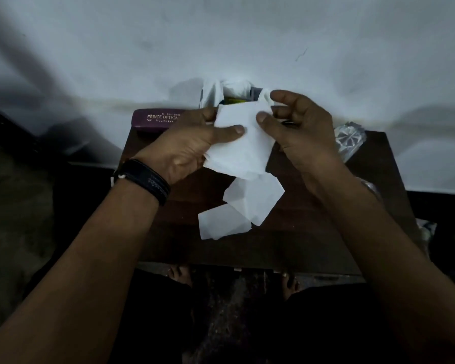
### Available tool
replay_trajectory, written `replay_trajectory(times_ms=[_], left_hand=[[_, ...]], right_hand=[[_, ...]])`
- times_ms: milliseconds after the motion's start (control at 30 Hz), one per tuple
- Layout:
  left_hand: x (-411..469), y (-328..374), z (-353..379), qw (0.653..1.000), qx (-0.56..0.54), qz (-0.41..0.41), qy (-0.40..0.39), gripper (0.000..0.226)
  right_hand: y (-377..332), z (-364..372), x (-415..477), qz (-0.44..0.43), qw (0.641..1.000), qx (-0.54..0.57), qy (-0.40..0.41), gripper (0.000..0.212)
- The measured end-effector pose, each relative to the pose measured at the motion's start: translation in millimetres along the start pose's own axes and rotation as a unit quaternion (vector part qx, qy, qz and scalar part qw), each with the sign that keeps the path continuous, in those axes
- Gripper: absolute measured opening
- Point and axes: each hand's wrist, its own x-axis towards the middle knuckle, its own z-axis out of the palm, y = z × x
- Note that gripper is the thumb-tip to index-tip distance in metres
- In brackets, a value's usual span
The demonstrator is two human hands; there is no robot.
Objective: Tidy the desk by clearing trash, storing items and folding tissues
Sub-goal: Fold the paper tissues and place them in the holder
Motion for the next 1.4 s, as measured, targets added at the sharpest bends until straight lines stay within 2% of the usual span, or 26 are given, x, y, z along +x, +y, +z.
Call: replay_trajectory(times_ms=[67,100,133,200,233,300,400,500,600,667,733,767,833,900,967,1067,1200,1400], left_hand=[[-0.3,0.3,-5.6,0.994,0.085,0.035,0.063,0.039],[-1.1,2.2,-9.6,0.98,0.162,0.054,0.101,0.036],[-3.4,4.4,-13.0,0.955,0.255,0.067,0.137,0.033],[-6.2,5.3,-21.5,0.888,0.416,0.083,0.177,0.034],[-5.8,3.4,-27.0,0.87,0.451,0.081,0.181,0.035],[-6.6,0.4,-32.4,0.872,0.454,0.067,0.171,0.036],[-5.7,-2.3,-34.6,0.877,0.448,0.062,0.159,0.033],[-3.0,-3.1,-34.5,0.884,0.435,0.067,0.16,0.031],[0.7,-4.7,-35.7,0.892,0.417,0.058,0.162,0.027],[2.8,-5.1,-36.0,0.913,0.375,0.05,0.15,0.025],[3.9,-4.5,-34.6,0.938,0.317,0.041,0.134,0.027],[4.1,-4.5,-32.8,0.949,0.287,0.039,0.124,0.029],[3.2,-5.2,-27.9,0.967,0.23,0.041,0.101,0.031],[2.2,-5.9,-22.0,0.977,0.194,0.043,0.076,0.026],[0.4,-5.1,-15.3,0.987,0.151,0.032,0.045,0.027],[-1.6,-4.7,-5.0,0.997,0.073,-0.003,-0.011,0.043],[-1.4,-2.8,3.6,0.999,-0.003,-0.025,-0.026,0.046],[0.8,-5.3,7.6,0.999,0.007,-0.007,-0.034,0.048]], right_hand=[[5.4,-11.0,1.6,0.035,0.995,-0.091,-0.019,0.038],[11.7,-18.2,3.2,0.049,0.982,-0.179,-0.041,0.042],[19.8,-24.7,4.3,0.062,0.954,-0.283,-0.076,0.046],[35.8,-28.9,0.9,0.084,0.871,-0.459,-0.157,0.053],[43.5,-26.4,-2.1,0.083,0.838,-0.506,-0.187,0.056],[56.9,-18.4,-6.6,0.06,0.821,-0.528,-0.209,0.057],[65.7,-11.3,-6.7,0.053,0.829,-0.519,-0.201,0.054],[62.4,-10.5,0.2,0.097,0.842,-0.484,-0.217,0.036],[39.4,-16.5,2.5,0.089,0.87,-0.431,-0.223,0.019],[21.0,-23.7,-0.3,0.061,0.919,-0.329,-0.209,0.015],[6.1,-29.9,-4.7,0.051,0.963,-0.164,-0.208,0.017],[0.6,-32.2,-7.3,0.055,0.97,-0.073,-0.223,0.023],[-6.8,-33.2,-11.2,0.061,0.959,0.066,-0.268,0.034],[-11.3,-30.6,-12.4,0.062,0.944,0.14,-0.293,0.038],[-9.6,-26.1,-9.3,0.06,0.95,0.144,-0.27,0.041],[-2.0,-19.1,-2.0,0.034,0.98,0.062,-0.186,0.046],[2.4,-11.2,2.1,0.026,0.996,0.048,-0.075,0.047],[-2.4,-6.0,-0.6,0.038,0.997,0.057,-0.028,0.055]])
